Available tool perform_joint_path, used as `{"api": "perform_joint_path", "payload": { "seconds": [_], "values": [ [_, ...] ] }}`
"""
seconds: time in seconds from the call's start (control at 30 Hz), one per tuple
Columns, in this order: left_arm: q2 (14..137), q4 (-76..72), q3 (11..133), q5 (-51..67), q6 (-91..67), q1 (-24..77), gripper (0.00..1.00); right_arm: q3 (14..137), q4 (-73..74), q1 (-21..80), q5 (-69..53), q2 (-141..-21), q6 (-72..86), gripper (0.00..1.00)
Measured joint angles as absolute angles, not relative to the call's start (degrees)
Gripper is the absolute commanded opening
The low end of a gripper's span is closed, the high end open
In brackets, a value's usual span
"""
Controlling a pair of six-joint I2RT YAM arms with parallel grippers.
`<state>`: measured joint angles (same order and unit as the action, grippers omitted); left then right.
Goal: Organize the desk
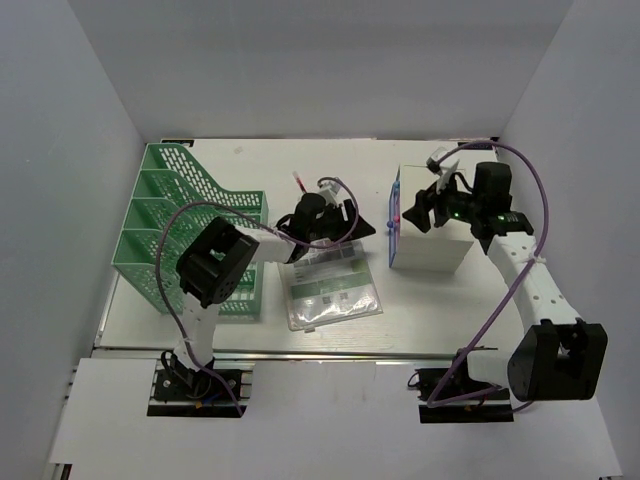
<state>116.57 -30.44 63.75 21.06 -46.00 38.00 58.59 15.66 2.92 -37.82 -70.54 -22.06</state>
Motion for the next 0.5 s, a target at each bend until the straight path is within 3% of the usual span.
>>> {"api": "perform_joint_path", "payload": {
  "seconds": [0.5],
  "values": [
    [133.9,-39.6,77.2,22.6,-56.6,39.2,0.59,57.9,9.5,5.8,-28.6,-72.7,-15.7,0.66]
  ]
}}
